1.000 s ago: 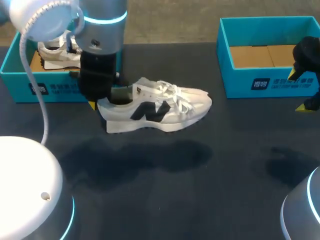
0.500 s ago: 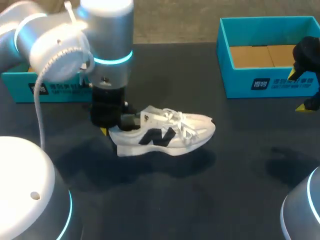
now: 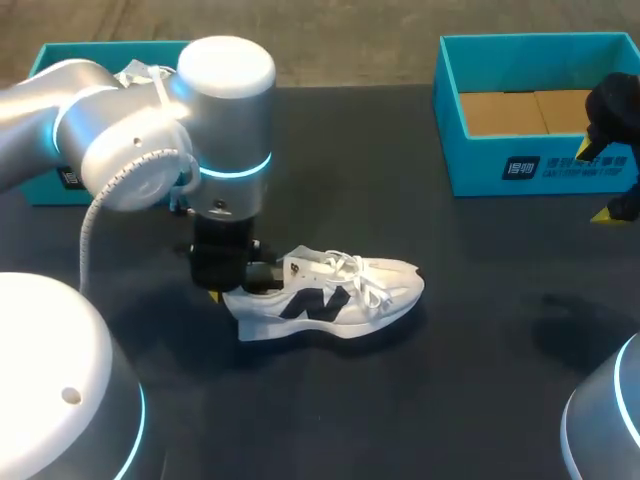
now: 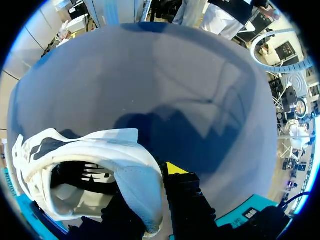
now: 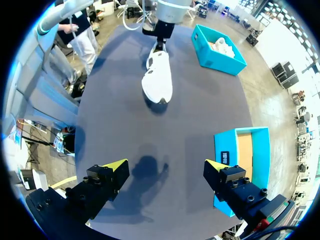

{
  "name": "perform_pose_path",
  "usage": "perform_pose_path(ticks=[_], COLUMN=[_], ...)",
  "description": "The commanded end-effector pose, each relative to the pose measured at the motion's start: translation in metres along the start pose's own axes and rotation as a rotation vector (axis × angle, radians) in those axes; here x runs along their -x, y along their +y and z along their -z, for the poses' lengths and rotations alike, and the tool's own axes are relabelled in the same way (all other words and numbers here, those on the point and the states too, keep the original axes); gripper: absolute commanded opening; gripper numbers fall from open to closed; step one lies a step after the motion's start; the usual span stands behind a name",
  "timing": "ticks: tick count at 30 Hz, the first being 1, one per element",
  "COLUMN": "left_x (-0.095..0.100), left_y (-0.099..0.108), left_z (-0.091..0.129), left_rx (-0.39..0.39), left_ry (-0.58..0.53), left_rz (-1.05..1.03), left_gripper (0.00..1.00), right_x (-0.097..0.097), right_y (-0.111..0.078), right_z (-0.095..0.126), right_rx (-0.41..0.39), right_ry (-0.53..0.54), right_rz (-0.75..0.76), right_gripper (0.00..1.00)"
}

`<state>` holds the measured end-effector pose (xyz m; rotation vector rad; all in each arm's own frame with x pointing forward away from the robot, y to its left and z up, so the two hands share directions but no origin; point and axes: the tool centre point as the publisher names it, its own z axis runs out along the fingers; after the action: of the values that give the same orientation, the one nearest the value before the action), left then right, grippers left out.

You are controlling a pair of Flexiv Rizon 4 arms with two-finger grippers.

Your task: Take the shoe out of the shoebox, open the shoe tongue, remove and reinsert the insole, then place the shoe into the shoebox

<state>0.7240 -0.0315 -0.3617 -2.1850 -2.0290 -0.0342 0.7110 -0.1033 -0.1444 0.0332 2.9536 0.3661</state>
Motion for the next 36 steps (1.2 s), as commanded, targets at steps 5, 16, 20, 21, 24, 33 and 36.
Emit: perform_pose_path(ticks=[5,16,20,21,24,33,36], left_x=[-0.003,-0.004,-0.002,-0.001,0.0,0.003,0.002], left_y=[0.009,0.015,0.017,0.018,0.02,0.025,0.028], left_z=[-0.014,-0.022,-0.025,-0.027,-0.032,-0.047,-0.052], left_rx=[-0.015,-0.007,0.006,0.003,0.0,0.009,0.001], left_ry=[-0.004,-0.004,0.001,-0.004,-0.006,-0.002,-0.002], left_rz=[0.006,0.012,0.024,0.024,0.023,0.029,0.04], left_gripper=[0.0,0.0,0.0,0.0,0.0,0.0,0.0], right_x=[0.002,0.002,0.002,0.002,0.002,0.002,0.002], right_y=[0.001,0.001,0.001,0.001,0.001,0.001,0.001], right_z=[-0.001,-0.001,-0.001,-0.001,-0.001,-0.001,-0.001], right_rx=[-0.003,-0.003,-0.003,-0.003,-0.003,-0.003,-0.003], right_ry=[0.004,0.004,0.004,0.004,0.004,0.004,0.004], right_rz=[0.0,0.0,0.0,0.0,0.0,0.0,0.0], right_gripper=[1.0,1.0,1.0,1.0,1.0,1.0,1.0])
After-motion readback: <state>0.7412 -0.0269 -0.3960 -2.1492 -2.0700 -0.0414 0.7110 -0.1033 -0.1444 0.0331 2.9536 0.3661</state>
